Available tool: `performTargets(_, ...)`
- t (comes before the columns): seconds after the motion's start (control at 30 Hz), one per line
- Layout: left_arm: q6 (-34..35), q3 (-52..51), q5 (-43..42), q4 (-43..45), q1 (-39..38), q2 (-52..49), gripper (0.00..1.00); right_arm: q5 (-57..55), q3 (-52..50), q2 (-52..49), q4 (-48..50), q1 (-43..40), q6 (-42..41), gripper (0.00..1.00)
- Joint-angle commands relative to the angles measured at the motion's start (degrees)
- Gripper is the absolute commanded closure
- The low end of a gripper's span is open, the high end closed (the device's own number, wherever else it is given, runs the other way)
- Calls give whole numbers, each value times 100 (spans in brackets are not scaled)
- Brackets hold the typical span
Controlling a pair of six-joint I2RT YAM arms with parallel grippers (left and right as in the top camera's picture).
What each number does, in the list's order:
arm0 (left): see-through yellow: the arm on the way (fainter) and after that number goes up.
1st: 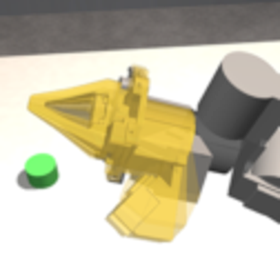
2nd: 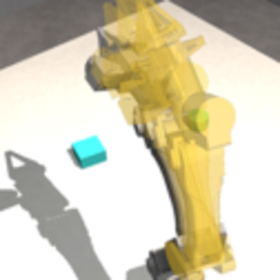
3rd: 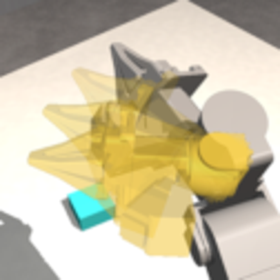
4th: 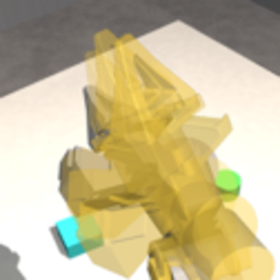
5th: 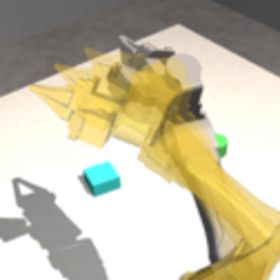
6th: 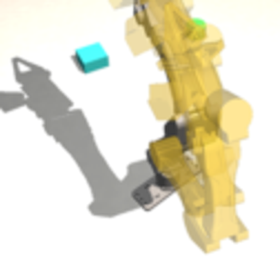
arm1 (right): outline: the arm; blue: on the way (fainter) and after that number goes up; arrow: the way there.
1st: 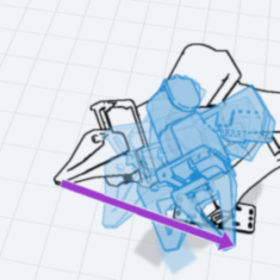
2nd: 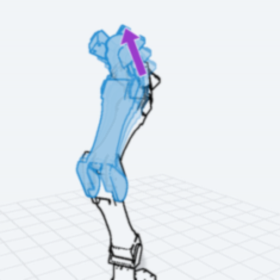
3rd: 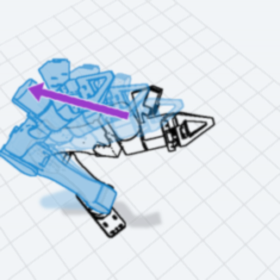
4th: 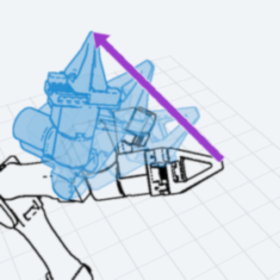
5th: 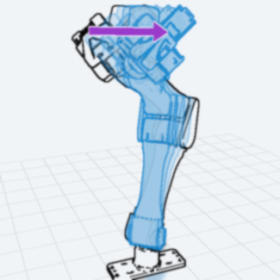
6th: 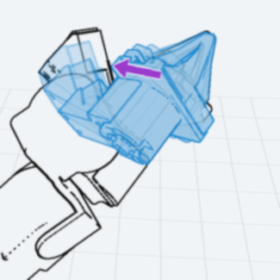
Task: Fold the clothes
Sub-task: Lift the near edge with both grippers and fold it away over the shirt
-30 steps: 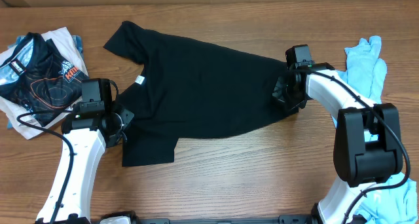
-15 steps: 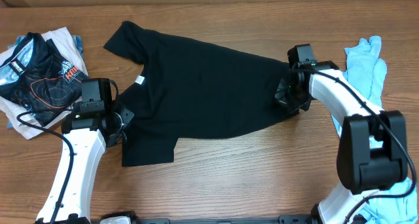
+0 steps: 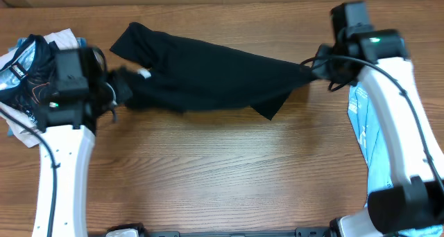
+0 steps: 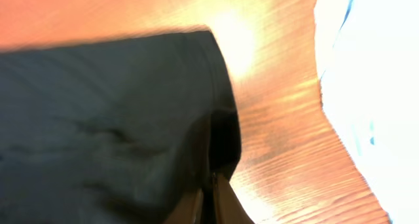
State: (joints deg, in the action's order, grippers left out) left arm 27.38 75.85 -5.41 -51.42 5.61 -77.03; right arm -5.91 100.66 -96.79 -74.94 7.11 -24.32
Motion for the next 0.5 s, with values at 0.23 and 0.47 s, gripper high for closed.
performTargets(0.23,-901,2706,105,-1307,17,177,96,-734,2059,920,-1182,-11,79,96)
performTargets(0.47,-894,3652,179,-1626,433,632,96,-1255,2992,1445,-1088,-11,374,96)
